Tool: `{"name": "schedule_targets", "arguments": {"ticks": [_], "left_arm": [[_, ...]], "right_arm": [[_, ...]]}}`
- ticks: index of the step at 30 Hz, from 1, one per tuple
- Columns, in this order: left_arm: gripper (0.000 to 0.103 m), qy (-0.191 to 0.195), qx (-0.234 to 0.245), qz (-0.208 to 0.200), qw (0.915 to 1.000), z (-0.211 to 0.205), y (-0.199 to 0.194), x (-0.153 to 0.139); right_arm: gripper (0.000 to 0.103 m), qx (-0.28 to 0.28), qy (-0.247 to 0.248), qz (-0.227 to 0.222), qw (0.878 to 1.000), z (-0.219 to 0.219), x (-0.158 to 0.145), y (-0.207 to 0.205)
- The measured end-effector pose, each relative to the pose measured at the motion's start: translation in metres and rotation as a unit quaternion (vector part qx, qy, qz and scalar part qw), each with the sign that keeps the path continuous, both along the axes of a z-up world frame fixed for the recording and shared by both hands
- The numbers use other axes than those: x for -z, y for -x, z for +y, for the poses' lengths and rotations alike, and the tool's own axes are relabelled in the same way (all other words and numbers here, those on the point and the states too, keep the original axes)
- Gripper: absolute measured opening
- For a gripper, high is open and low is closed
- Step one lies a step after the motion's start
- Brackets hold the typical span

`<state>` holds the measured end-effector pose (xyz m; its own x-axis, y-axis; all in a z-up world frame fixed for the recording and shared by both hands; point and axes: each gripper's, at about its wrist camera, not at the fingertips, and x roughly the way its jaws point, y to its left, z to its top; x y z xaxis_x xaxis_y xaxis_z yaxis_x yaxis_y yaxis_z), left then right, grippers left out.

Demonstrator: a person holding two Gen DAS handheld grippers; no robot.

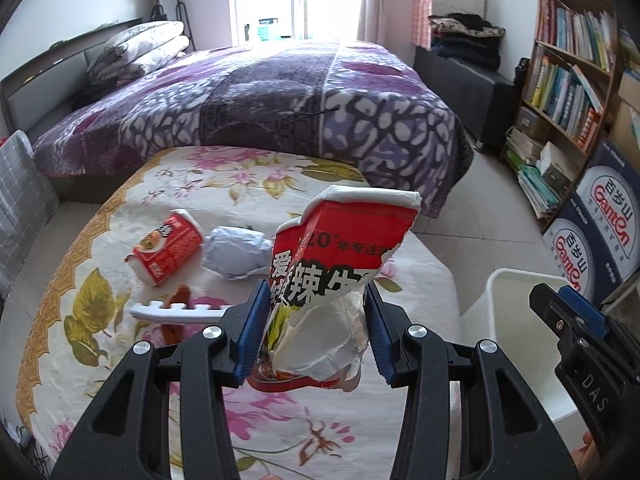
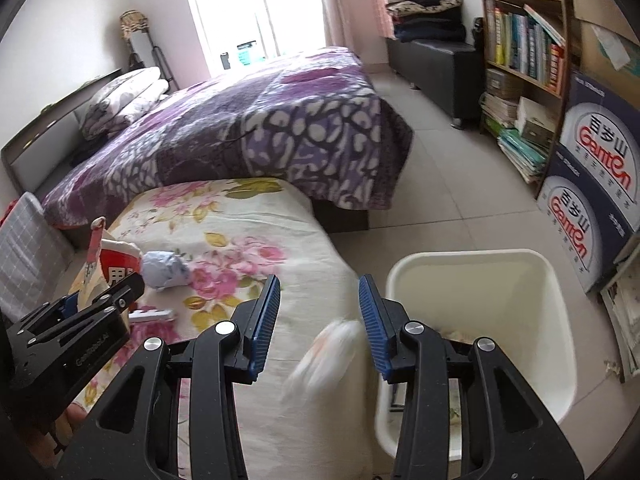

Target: Collect trash

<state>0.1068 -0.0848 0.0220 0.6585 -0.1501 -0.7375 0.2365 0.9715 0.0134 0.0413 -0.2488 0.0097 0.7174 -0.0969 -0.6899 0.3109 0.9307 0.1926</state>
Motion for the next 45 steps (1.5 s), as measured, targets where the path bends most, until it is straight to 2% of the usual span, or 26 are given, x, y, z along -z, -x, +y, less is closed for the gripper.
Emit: {"name": "schedule_targets", "arguments": {"ticks": [14,16,19,21,22,29,31,33,34,35,38,40,45], "left_arm": [[0.046,-0.003,0.056,0.007,0.9984,-0.062,0.016,0.009],[0.046,-0.006,0.063,0.011,0.9979,-0.069,0.017,0.013],[0.046,-0.011,0.073,0.011,0.9972,-0.077,0.02,0.016],[0.046,-0.011,0.075,0.011,0.9971,-0.077,0.019,0.017],[0.046,-0.011,0.072,0.01,0.9973,-0.076,0.019,0.016],[0.046,-0.001,0.025,0.013,0.9996,-0.039,-0.001,0.014],[0.046,0.003,0.014,0.017,0.9997,-0.027,-0.006,0.013],[0.046,0.009,0.008,0.02,0.9997,-0.014,-0.01,0.011],[0.046,0.01,0.006,0.019,0.9997,-0.009,-0.011,0.01],[0.046,0.011,0.005,0.019,0.9997,-0.004,-0.012,0.008],[0.047,0.015,0.001,0.022,0.9996,0.009,-0.012,0.008],[0.047,0.018,-0.003,0.026,0.9995,0.015,-0.013,0.008],[0.047,0.022,-0.007,0.024,0.9994,0.025,-0.014,0.007]], "right_arm": [[0.04,0.085,-0.015,0.021,0.996,-0.075,0.01,0.032],[0.043,0.096,-0.019,0.023,0.995,-0.084,0.011,0.037],[0.056,0.101,-0.024,0.027,0.994,-0.096,0.016,0.044],[0.071,0.085,-0.02,0.036,0.996,-0.096,0.021,0.043],[0.073,0.073,-0.016,0.044,0.996,-0.094,0.025,0.043],[0.075,-0.007,-0.066,0.091,0.994,-0.061,0.054,0.033],[0.076,-0.044,-0.044,0.091,0.994,-0.038,0.053,0.028],[0.089,-0.102,0.0,0.097,0.99,-0.01,0.054,0.023],[0.091,-0.121,0.02,0.099,0.988,0.001,0.055,0.022],[0.093,-0.147,0.045,0.104,0.983,0.015,0.06,0.023],[0.095,-0.197,0.077,0.123,0.97,0.036,0.071,0.019],[0.095,-0.22,0.095,0.139,0.961,0.043,0.079,0.016],[0.095,-0.224,0.094,0.154,0.958,0.046,0.089,0.01]]}}
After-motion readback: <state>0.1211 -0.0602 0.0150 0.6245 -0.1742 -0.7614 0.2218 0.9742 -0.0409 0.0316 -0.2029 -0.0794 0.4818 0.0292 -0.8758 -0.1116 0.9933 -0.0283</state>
